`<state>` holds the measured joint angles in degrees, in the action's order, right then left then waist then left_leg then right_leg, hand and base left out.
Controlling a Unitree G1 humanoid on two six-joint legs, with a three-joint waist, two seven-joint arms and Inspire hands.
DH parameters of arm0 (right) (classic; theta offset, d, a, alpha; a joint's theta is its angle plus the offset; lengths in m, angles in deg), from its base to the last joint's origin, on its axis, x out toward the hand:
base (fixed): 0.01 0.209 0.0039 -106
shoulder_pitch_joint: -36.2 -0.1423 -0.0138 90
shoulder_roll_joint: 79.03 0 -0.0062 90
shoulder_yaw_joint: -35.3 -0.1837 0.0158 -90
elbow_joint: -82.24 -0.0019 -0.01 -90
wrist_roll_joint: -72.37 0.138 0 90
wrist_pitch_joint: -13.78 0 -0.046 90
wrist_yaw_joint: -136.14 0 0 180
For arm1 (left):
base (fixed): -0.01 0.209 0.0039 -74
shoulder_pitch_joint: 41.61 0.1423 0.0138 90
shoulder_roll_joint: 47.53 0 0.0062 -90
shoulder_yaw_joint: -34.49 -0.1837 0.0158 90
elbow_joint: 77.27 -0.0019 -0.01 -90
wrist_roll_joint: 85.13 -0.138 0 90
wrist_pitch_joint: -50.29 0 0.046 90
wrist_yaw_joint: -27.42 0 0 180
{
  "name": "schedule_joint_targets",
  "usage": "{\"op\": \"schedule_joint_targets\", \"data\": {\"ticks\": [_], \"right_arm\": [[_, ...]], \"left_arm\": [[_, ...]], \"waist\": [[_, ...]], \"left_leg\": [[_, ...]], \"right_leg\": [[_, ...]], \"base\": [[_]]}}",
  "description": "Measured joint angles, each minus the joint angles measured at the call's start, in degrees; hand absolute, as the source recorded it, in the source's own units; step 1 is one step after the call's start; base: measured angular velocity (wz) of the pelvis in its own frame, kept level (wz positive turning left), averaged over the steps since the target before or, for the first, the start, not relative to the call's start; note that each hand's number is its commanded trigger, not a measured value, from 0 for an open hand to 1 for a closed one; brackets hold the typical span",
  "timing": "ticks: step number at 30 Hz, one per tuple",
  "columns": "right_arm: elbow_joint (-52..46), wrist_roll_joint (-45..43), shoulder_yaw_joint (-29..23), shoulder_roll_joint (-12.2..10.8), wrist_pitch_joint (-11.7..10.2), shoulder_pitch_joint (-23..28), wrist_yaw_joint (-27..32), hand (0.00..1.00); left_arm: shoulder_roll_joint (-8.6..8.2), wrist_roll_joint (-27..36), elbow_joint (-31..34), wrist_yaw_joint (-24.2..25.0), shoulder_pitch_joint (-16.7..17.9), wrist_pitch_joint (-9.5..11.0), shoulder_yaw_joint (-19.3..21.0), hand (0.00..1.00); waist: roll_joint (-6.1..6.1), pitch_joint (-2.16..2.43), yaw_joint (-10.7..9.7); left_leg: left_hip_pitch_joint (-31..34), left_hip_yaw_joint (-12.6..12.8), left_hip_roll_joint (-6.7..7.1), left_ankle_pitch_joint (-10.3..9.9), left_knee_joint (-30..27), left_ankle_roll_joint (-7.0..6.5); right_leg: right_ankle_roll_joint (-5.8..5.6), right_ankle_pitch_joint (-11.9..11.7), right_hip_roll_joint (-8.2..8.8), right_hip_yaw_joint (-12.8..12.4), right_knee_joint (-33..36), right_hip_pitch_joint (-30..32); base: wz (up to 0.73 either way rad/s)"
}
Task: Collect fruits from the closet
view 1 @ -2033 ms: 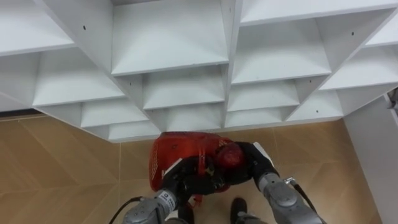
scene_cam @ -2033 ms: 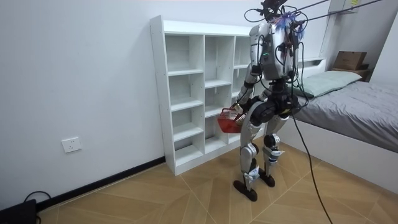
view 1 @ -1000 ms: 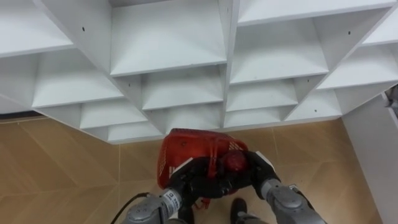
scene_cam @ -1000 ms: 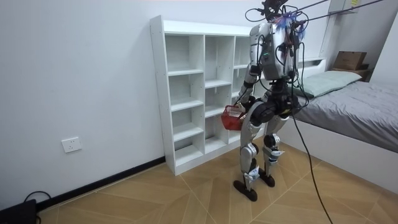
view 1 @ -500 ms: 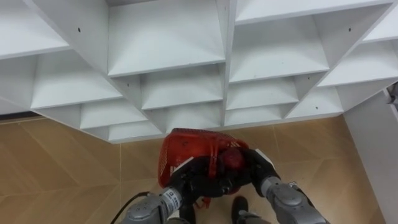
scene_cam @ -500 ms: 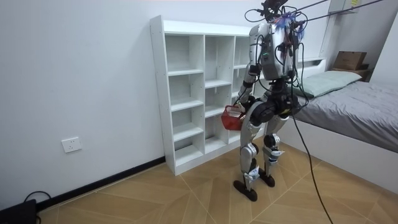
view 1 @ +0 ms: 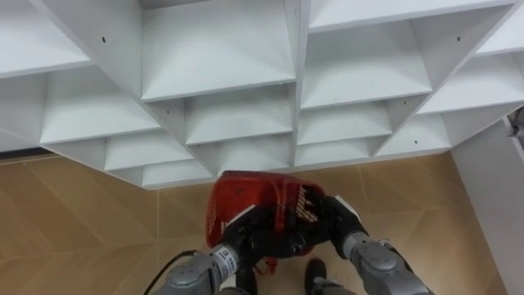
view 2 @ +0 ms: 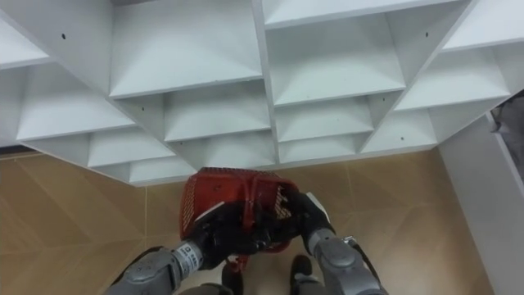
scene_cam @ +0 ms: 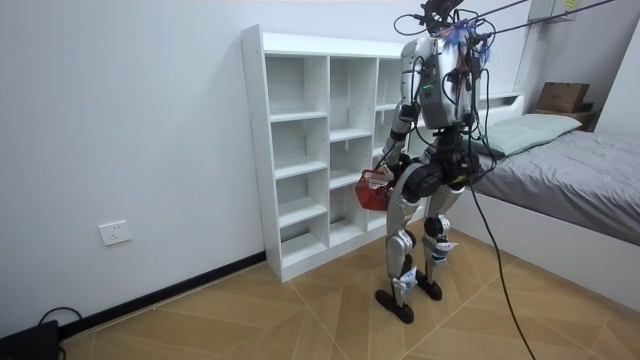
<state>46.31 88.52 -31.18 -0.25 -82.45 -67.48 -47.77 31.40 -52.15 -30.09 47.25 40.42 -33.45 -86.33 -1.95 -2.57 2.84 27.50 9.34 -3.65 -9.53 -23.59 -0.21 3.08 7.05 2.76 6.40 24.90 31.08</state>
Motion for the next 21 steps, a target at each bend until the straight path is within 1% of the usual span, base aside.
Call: {"op": "schedule_joint_targets", "data": {"ticks": [6,14,21], "right_arm": [[0.01,-0.20,0.00,0.00,0.00,-0.01,-0.01,0.00],[0.01,-0.21,0.00,0.00,0.00,-0.10,-0.06,0.00],[0.16,-0.20,0.00,0.00,0.00,-0.16,-0.06,0.00]], "left_arm": [[0.03,0.00,0.00,0.00,-0.03,0.00,-0.04,1.00],[0.06,-0.01,0.00,0.00,-0.18,0.00,-0.05,1.00],[0.08,-0.01,0.00,0.00,-0.19,0.00,-0.06,1.00]], "waist": [[0.00,0.00,-0.16],[0.00,0.00,-0.93],[0.00,0.00,-0.94]], "left_leg": [[0.00,-0.05,-0.01,0.00,-0.05,0.00],[0.01,-0.04,-0.01,0.00,-0.05,0.00],[-0.04,-0.04,-0.01,0.00,-0.06,0.00]], "right_leg": [[0.00,0.00,0.00,0.05,0.01,-0.03],[0.00,0.00,0.00,0.05,0.01,-0.01],[0.00,-0.01,-0.01,0.05,-0.03,-0.09]], "base": [[0.00],[0.00],[0.00]]}}
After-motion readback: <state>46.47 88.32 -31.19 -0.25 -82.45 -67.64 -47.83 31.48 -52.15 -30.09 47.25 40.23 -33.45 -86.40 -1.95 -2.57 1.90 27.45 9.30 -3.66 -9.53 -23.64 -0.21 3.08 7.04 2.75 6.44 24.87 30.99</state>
